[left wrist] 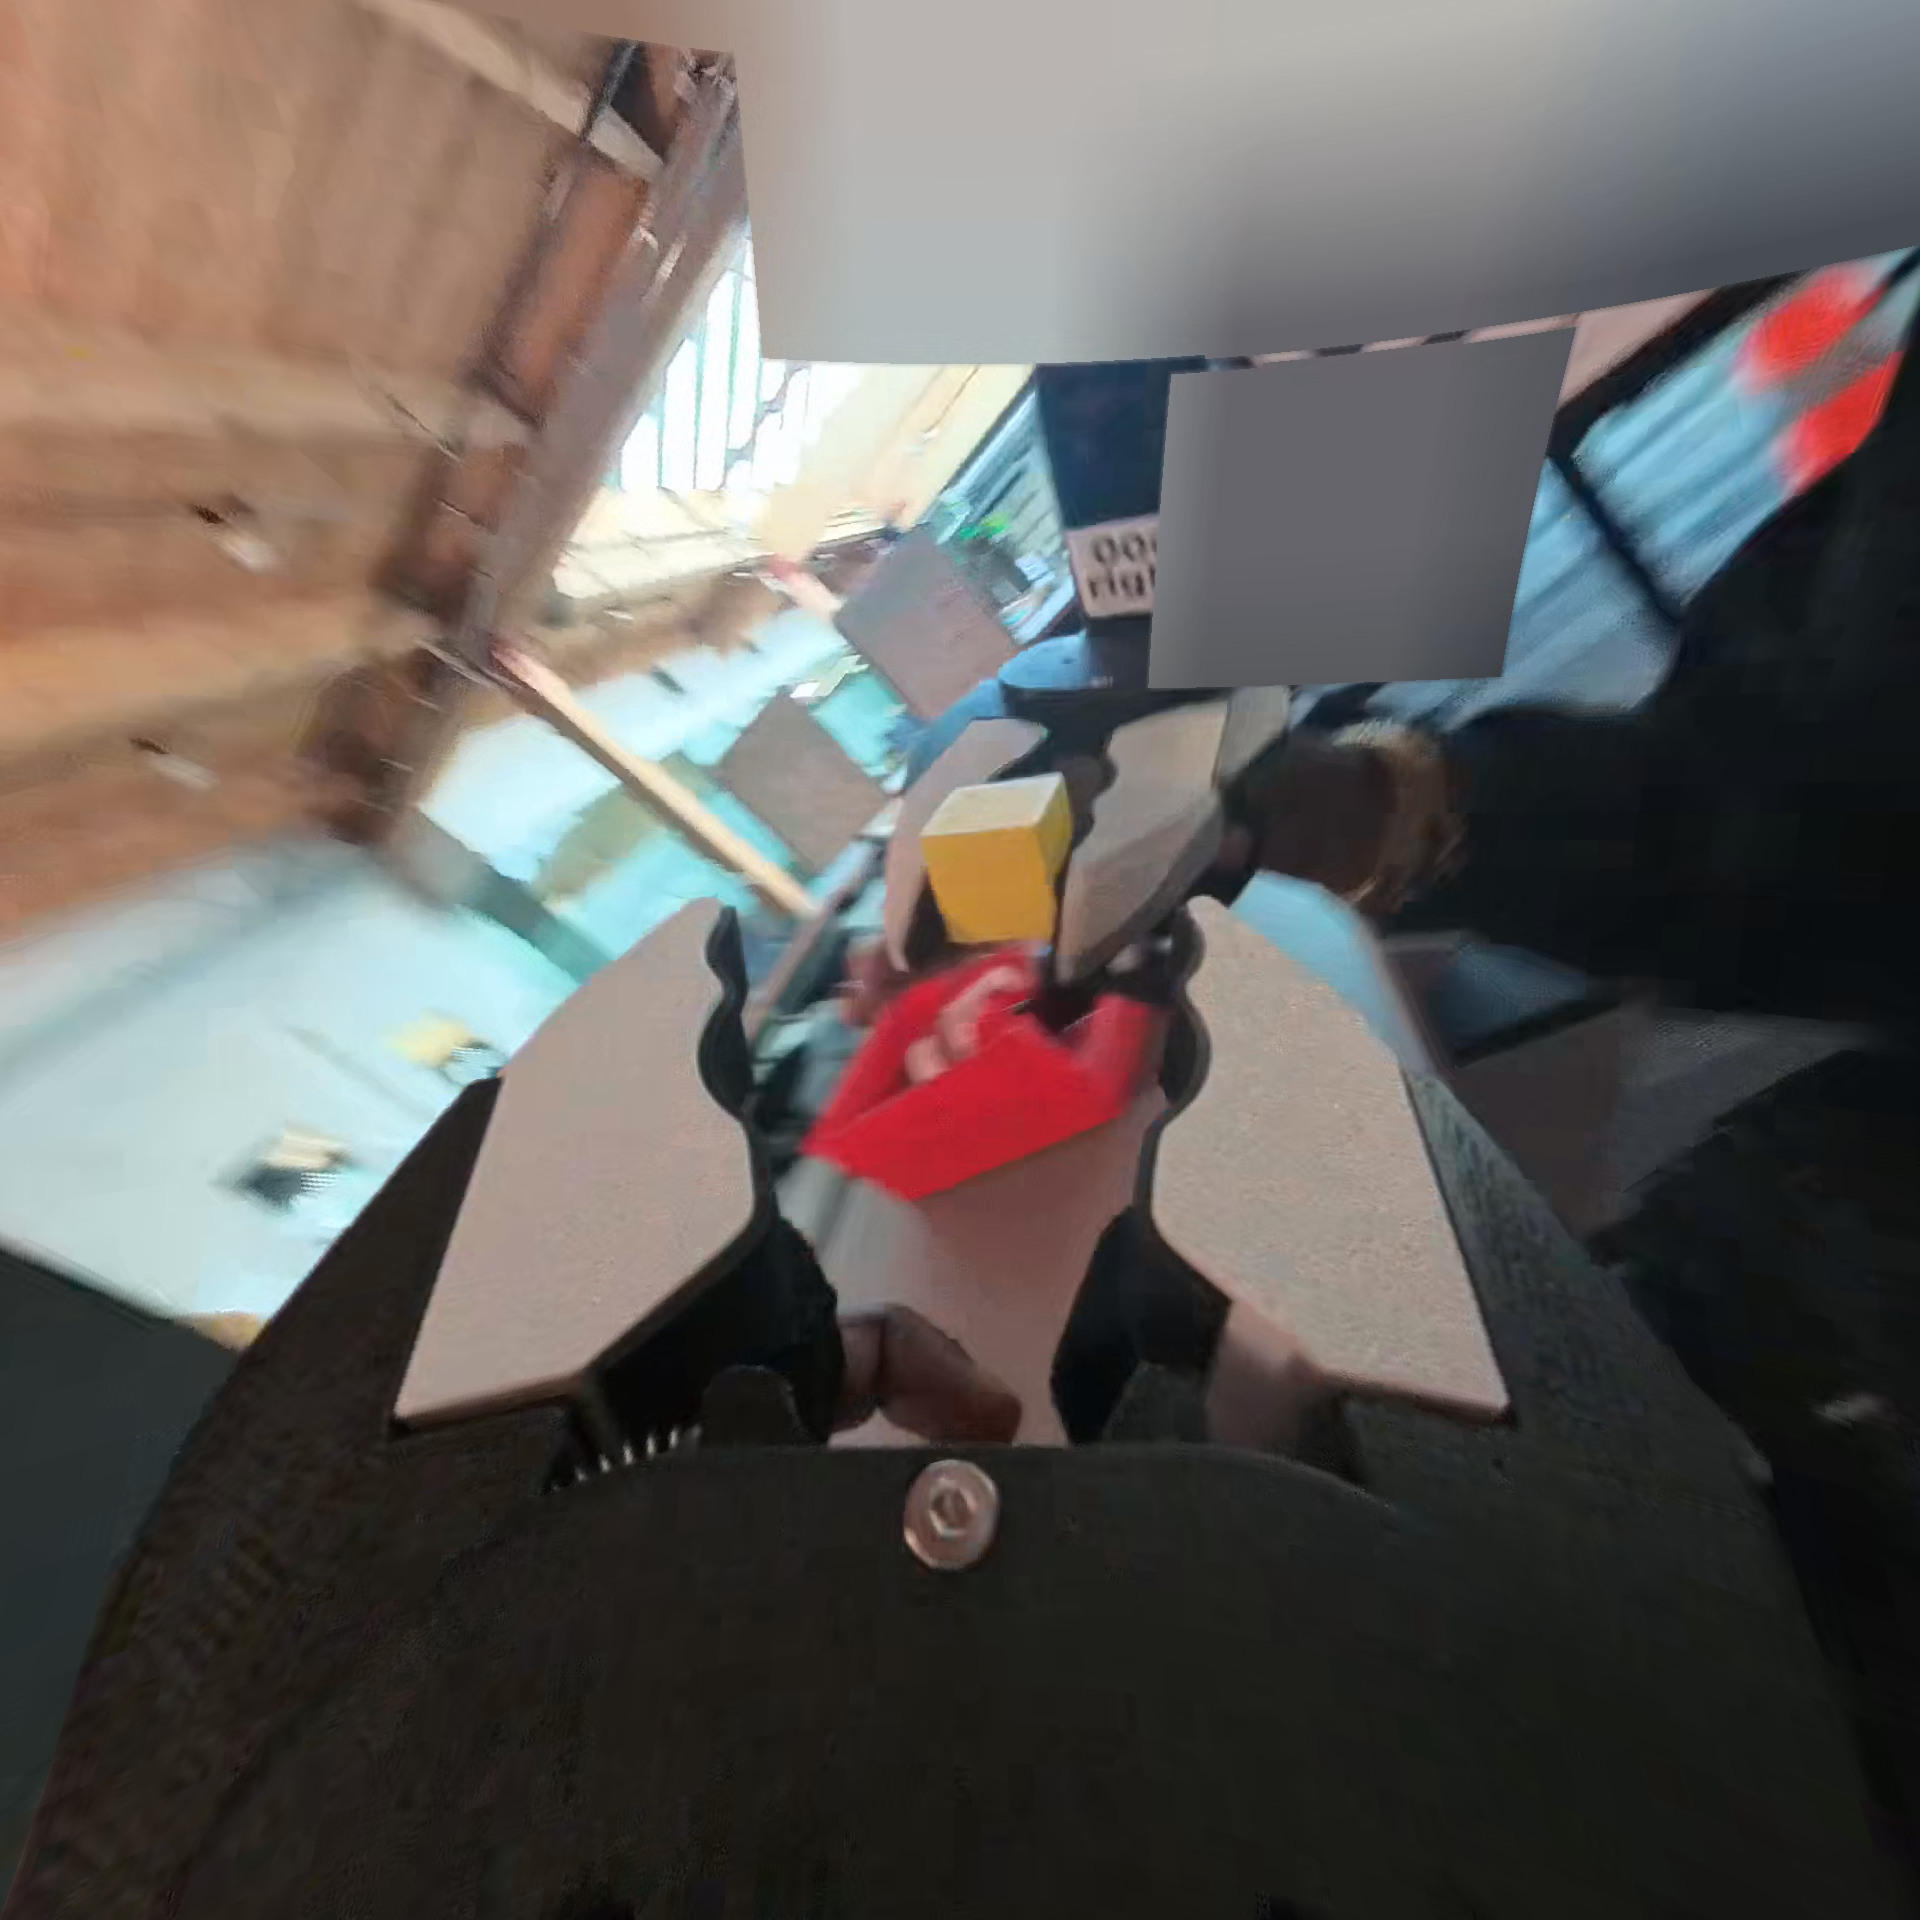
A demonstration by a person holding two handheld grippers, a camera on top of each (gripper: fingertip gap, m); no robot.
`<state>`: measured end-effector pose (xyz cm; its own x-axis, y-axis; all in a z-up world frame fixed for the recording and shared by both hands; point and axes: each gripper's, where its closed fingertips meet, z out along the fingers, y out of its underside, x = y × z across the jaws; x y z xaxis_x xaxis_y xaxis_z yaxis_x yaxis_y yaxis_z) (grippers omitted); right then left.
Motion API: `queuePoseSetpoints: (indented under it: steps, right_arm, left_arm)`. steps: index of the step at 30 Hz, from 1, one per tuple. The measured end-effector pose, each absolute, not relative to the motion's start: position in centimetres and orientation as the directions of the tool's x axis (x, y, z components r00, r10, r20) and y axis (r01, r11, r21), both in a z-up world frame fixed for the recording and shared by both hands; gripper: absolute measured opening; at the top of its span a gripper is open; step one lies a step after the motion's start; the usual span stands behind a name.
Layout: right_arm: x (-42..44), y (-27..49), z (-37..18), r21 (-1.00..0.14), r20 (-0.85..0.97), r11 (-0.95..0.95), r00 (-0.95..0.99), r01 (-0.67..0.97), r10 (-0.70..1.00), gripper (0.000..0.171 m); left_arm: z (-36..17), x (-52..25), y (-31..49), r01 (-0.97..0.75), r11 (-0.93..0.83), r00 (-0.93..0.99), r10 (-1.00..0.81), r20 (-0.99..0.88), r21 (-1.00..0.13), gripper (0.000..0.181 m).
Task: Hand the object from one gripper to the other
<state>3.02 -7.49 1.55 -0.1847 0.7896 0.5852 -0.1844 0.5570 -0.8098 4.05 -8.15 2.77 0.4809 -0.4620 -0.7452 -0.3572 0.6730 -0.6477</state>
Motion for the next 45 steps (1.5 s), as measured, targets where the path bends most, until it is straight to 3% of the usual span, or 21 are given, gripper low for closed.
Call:
queuePoseSetpoints:
  steps: [3,6,10,13,15,17,21,23,25,27,30,32,37,39,42,45]
  right_arm:
    - [3.1,-8.3,1.6,-0.992,0.125,0.102,-0.418,-0.077,0.900,0.030]
    - [3.2,-9.6,1.0,-0.977,-0.212,-0.173,-0.567,0.123,0.796,0.030]
    - [2.4,-9.9,-0.6,-0.966,-0.249,-0.160,-0.560,0.203,0.790,0.030]
    - [2.2,-10.4,-1.1,-0.959,-0.265,-0.155,-0.564,0.236,0.782,0.029]
    - [2.1,-10.3,-1.2,-0.962,-0.253,-0.144,-0.555,0.232,0.792,0.029]
    - [2.2,-10.1,-0.7,-0.974,-0.216,-0.136,-0.558,0.181,0.801,0.036]
    - [3.3,-9.0,2.5,-0.988,0.082,0.007,-0.484,-0.156,0.871,0.078]
    - [4.1,-8.0,3.9,-0.898,0.375,0.264,-0.301,-0.352,0.877,0.093]
    - [4.7,-7.2,4.2,-0.721,0.640,0.563,-0.077,-0.405,0.765,0.097]
    - [4.7,-6.7,3.9,-0.519,0.810,0.784,0.097,-0.341,0.578,0.092]
    - [4.2,-7.2,2.9,-0.229,0.936,0.948,0.216,-0.221,0.277,0.079]
    - [3.7,-8.2,2.1,-0.145,0.959,0.969,0.213,-0.199,0.187,0.070]
    - [2.3,-8.4,0.2,-0.078,0.983,0.989,0.155,-0.129,0.098,0.052]
    - [2.2,-8.4,0.1,-0.075,0.983,0.989,0.158,-0.125,0.095,0.036]
    - [2.4,-8.7,0.3,-0.120,0.981,0.982,0.138,-0.143,0.140,0.029]
    - [2.7,-8.1,1.2,-0.221,0.961,0.966,0.139,-0.138,0.240,0.028]
  left_arm:
    - [2.2,4.0,-8.0,-0.544,0.723,0.389,-0.231,-0.892,-0.425,0.075]
    - [1.4,5.0,-7.7,-0.608,0.725,0.317,-0.152,-0.936,-0.324,0.069]
    - [0.4,5.6,-6.7,-0.661,0.699,0.264,-0.121,-0.957,-0.271,0.057]
    - [0.1,5.8,-6.2,-0.686,0.678,0.253,-0.115,-0.960,-0.262,0.029]
    - [0.0,5.7,-6.1,-0.685,0.663,0.267,-0.159,-0.951,-0.303,0.028]
    - [0.6,5.4,-6.1,-0.657,0.645,0.333,-0.216,-0.918,-0.390,0.028]
    - [2.5,3.6,-6.0,-0.471,0.565,0.544,-0.418,-0.728,-0.677,0.028]
    - [3.0,3.1,-6.3,-0.290,0.461,0.598,-0.596,-0.535,-0.838,0.028]
    - [3.2,3.2,-6.8,-0.088,0.288,0.561,-0.777,-0.286,-0.954,0.028]
    - [2.7,3.8,-7.4,0.045,0.079,0.439,-0.897,-0.051,-0.996,0.029]
    - [1.4,5.2,-7.8,0.071,-0.110,0.292,-0.948,0.126,-0.991,0.028]
    - [0.6,6.0,-7.3,0.057,-0.161,0.283,-0.944,0.170,-0.985,0.029]
    - [-0.8,7.7,-8.0,-0.013,-0.187,0.222,-0.959,0.179,-0.982,0.029]
    - [-1.0,7.9,-8.2,-0.033,-0.180,0.218,-0.961,0.168,-0.983,0.029]
    - [-0.4,7.7,-8.4,-0.012,-0.135,0.211,-0.969,0.130,-0.991,0.029]
    - [1.4,6.7,-8.7,0.055,0.025,0.238,-0.971,-0.011,-0.998,0.051]
